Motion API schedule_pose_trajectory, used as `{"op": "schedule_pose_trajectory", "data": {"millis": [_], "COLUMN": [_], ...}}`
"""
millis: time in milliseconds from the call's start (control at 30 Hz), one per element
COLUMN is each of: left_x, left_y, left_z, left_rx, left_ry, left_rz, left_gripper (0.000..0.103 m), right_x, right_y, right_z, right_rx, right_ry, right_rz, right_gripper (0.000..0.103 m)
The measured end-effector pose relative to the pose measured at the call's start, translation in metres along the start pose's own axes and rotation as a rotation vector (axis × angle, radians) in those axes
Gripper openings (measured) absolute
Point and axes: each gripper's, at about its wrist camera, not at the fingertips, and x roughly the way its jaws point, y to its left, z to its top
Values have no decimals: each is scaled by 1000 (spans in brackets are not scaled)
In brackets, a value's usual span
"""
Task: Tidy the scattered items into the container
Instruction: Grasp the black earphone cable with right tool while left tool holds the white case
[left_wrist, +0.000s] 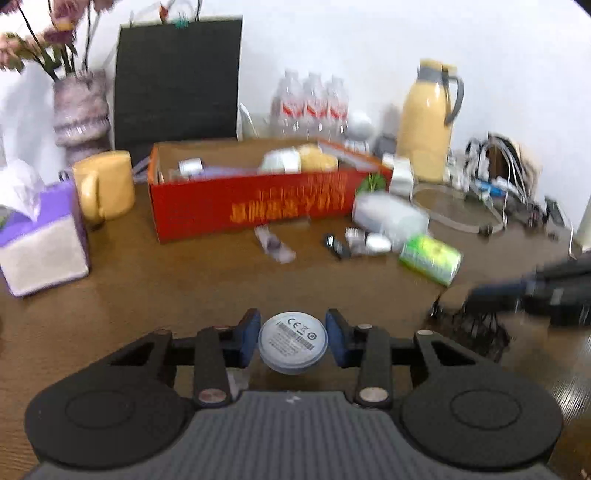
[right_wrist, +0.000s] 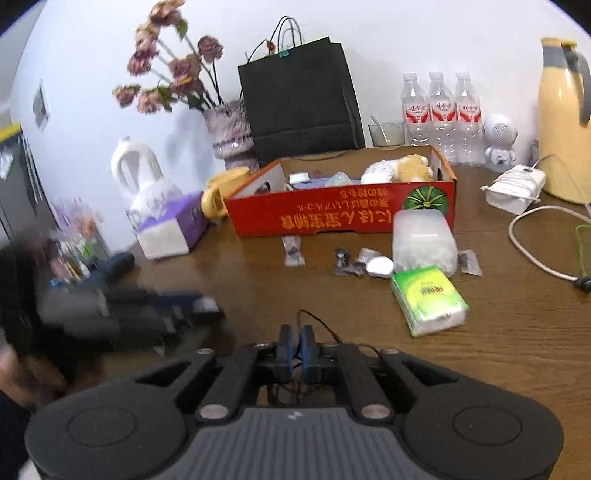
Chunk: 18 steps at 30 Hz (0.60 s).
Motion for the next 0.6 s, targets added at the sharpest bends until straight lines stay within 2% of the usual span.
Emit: {"op": "schedule_pose_trajectory", "data": {"millis": [33,67,100,133,167,200,333,467,600], "left_x": [-5,-10,-14,-18,-21,-22,-24,-21,-24], "left_y": [-3,-6,-8,-11,-13,-15,-22,-24,-26], "left_z": [2,3,3,4,2,2,-6,-13,-16], "left_rx": [3,4,-1,-12,-19,-21,-19,-44,-46], "left_ry": [-17,-30,-39,-44,-47,-47,-30,-11,-12], "left_rz": [7,10,10,7,-1,-6,-2,41,90], "left_gripper": [40,40,40,40,40,40,40,40,40], "right_x": [-2,-5,-8,-14,-21,-28,-38,-14,12], "right_y": [1,2,3,4,4,4,1,-9,2], "right_z": [-4,-6,-8,-11,-13,-16,-23,-19,-18], "right_rx": [-17,-29,-35,-35,-37,-42,-49,57,100], "right_ry": [7,16,27,25,22,16,13,40,56], "right_rz": [-27,-47,-55,-50,-46,-45,-34,-87,-71], "right_gripper": [12,19,37,49,71,79,83,85,85]}}
